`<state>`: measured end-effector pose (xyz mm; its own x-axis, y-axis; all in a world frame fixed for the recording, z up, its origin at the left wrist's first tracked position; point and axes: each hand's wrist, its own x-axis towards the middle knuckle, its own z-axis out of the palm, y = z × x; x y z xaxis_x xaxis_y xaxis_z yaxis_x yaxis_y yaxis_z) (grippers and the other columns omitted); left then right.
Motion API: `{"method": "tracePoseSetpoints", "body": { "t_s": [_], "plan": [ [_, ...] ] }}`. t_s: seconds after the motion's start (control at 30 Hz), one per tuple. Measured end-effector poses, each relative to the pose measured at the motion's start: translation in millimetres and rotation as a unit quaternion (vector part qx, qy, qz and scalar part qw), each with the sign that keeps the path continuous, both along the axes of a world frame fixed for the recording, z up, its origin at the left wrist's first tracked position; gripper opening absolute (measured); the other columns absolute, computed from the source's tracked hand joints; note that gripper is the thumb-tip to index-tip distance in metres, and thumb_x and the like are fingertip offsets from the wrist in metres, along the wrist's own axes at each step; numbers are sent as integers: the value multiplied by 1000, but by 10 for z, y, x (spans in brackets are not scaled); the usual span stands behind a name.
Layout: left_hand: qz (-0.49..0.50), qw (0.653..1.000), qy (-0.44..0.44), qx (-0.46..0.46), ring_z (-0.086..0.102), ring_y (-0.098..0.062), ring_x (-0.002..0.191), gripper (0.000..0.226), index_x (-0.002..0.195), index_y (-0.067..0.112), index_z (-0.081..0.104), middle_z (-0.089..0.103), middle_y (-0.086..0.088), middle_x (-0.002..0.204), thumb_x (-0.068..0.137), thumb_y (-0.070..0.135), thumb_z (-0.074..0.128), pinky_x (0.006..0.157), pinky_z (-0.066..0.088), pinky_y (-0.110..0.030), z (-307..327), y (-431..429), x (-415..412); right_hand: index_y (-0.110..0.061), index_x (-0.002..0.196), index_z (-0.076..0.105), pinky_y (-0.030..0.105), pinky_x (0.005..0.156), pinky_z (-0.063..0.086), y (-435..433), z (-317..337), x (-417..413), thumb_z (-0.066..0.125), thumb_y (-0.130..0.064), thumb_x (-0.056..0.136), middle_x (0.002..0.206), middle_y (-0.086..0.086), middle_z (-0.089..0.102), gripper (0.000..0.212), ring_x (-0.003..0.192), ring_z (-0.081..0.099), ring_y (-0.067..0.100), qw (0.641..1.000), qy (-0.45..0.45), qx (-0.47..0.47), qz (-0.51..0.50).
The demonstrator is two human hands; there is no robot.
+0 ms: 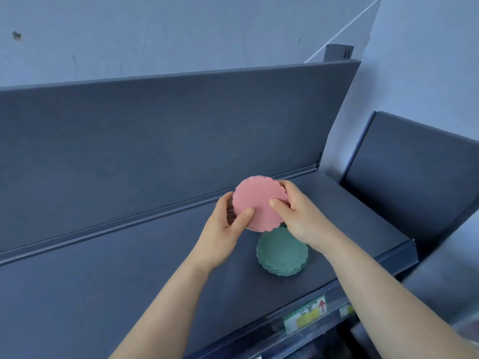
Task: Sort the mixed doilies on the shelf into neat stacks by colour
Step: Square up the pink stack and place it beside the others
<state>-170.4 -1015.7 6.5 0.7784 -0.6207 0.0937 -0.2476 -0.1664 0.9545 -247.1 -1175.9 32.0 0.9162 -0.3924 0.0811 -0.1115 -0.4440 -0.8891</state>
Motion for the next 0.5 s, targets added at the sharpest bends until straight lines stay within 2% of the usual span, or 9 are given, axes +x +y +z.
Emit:
{"method": "tracePoseSetpoints", "body": {
  "t_s": [0.07, 0.17, 0.27, 0.37, 0.43, 0.5],
  "plan": [
    [8, 999, -3, 48, 42, 2, 120, 65, 142, 25, 28, 38, 19, 134, 88, 44, 59, 101, 36, -22, -35, -108, -105, -19, 133, 42, 29, 87, 46, -263, 11, -66, 44, -18, 98, 121, -4, 55, 35, 108, 54, 15, 999, 6, 19, -41],
    [38, 994, -11, 102, 23, 5, 117, 63, 143, 21, 24, 19, 19, 127, 92, 34, 57, 96, 23, -18, -165, -232, -251, -18, 133, 42, 38, 92, 47, -680, -124, -113, 41, -18, 98, 125, 0, 53, 35, 110, 52, 20, 993, 62, 41, -96],
    [66, 990, 4, 122, 21, 4, 114, 59, 143, 17, 22, 18, 17, 129, 94, 30, 53, 94, 21, -17, -268, -335, -323, -17, 133, 40, 47, 94, 51, -949, -304, -135, 39, -16, 97, 127, 3, 51, 36, 103, 55, 22, 984, 117, 52, -123],
    [78, 990, -3, 121, 34, 0, 120, 53, 139, 27, 29, 30, 13, 140, 93, 29, 54, 95, 26, -20, -353, -413, -314, -19, 133, 36, 49, 93, 52, -1086, -469, -119, 39, -15, 95, 126, 5, 50, 38, 109, 54, 27, 978, 155, 55, -130],
    [86, 987, -16, 132, 35, -1, 118, 57, 143, 27, 27, 30, 8, 144, 93, 29, 54, 97, 26, -20, -396, -448, -311, -17, 133, 37, 48, 95, 50, -1119, -524, -95, 39, -15, 94, 125, 6, 51, 39, 109, 53, 26, 976, 169, 48, -127],
    [96, 983, -27, 154, 33, -5, 126, 61, 146, 22, 23, 26, 6, 148, 93, 30, 53, 98, 24, -17, -433, -469, -308, -14, 132, 39, 40, 93, 48, -1125, -528, -70, 39, -13, 95, 122, 5, 51, 37, 107, 51, 24, 977, 178, 31, -112]
  ]
}}
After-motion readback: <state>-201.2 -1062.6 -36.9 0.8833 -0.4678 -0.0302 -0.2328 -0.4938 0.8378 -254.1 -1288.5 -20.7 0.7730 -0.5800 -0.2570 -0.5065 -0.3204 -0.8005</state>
